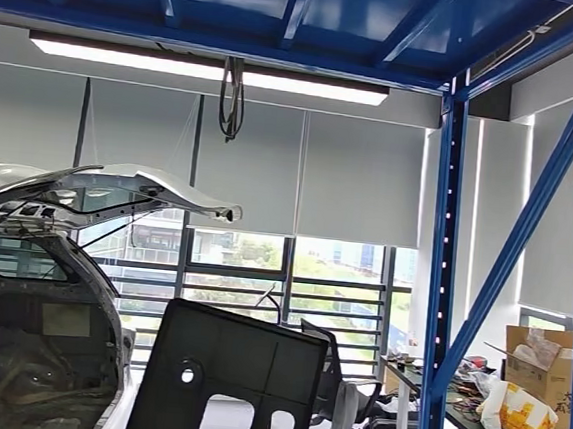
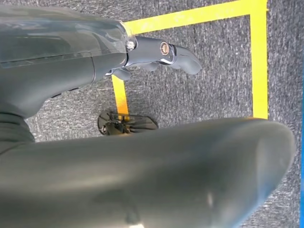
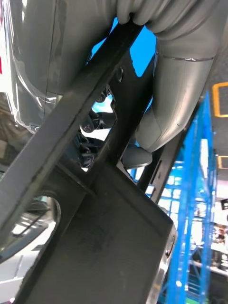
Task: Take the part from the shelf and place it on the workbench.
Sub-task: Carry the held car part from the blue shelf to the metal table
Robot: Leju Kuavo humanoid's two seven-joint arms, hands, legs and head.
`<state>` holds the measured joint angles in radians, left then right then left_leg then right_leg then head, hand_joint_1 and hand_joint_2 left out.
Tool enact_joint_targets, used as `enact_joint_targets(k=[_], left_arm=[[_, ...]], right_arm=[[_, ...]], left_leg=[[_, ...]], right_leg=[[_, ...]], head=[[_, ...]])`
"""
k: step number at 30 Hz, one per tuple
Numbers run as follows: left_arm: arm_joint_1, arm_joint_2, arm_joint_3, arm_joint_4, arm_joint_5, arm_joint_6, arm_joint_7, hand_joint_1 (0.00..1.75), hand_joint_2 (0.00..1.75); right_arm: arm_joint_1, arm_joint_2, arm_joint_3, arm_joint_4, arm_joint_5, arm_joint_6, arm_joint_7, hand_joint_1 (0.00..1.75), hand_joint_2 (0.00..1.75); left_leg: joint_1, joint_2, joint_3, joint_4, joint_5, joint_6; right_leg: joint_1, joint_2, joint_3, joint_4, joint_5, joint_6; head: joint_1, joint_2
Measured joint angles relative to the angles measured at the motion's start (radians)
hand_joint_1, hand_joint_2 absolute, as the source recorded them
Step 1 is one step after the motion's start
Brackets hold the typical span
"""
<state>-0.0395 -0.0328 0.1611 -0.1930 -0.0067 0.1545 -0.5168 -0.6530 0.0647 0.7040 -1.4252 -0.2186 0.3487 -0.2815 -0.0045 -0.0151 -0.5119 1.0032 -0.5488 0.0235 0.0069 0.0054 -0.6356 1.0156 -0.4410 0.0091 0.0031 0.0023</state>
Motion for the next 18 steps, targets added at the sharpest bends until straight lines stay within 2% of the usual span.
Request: enact_joint_targets(k=[8, 14, 16, 18], left_arm=[[0.003, 0.008, 0.014, 0.0, 0.007, 0.0, -0.012, 0.0, 1.75], [0.003, 0.009, 0.015, 0.0, 0.007, 0.0, -0.013, 0.0, 1.75], [0.002, 0.009, 0.018, 0.0, 0.007, -0.002, -0.016, 0.0, 1.75], [0.003, 0.009, 0.026, 0.0, 0.013, -0.008, -0.024, 0.0, 1.75]], right_arm=[[0.012, -0.009, 0.062, -0.018, -0.006, 0.02, -0.002, 1.75, 1.75], [0.012, -0.009, 0.067, -0.02, -0.007, 0.021, -0.002, 1.75, 1.75], [0.011, -0.009, 0.071, -0.026, -0.01, 0.023, -0.002, 1.75, 1.75], [0.007, -0.012, 0.085, -0.038, -0.014, 0.027, -0.002, 1.75, 1.75]], left_leg=[[-0.008, 0.0, 0.0, 0.002, 0.0, 0.002], [-0.008, 0.0, 0.0, 0.003, 0.001, 0.003], [-0.004, 0.001, 0.002, -0.002, 0.005, 0.009], [0.003, 0.004, 0.01, -0.007, 0.007, 0.016]], right_leg=[[-0.007, 0.0, 0.0, 0.0, 0.003, 0.005], [-0.008, 0.0, 0.0, 0.0, 0.004, 0.006], [-0.007, 0.0, -0.001, 0.0, 0.002, 0.01], [-0.009, 0.0, -0.054, 0.107, -0.037, 0.018]], head=[[0.0, 0.0], [0.0, 0.0], [0.0, 0.0], [0.0, 0.0]])
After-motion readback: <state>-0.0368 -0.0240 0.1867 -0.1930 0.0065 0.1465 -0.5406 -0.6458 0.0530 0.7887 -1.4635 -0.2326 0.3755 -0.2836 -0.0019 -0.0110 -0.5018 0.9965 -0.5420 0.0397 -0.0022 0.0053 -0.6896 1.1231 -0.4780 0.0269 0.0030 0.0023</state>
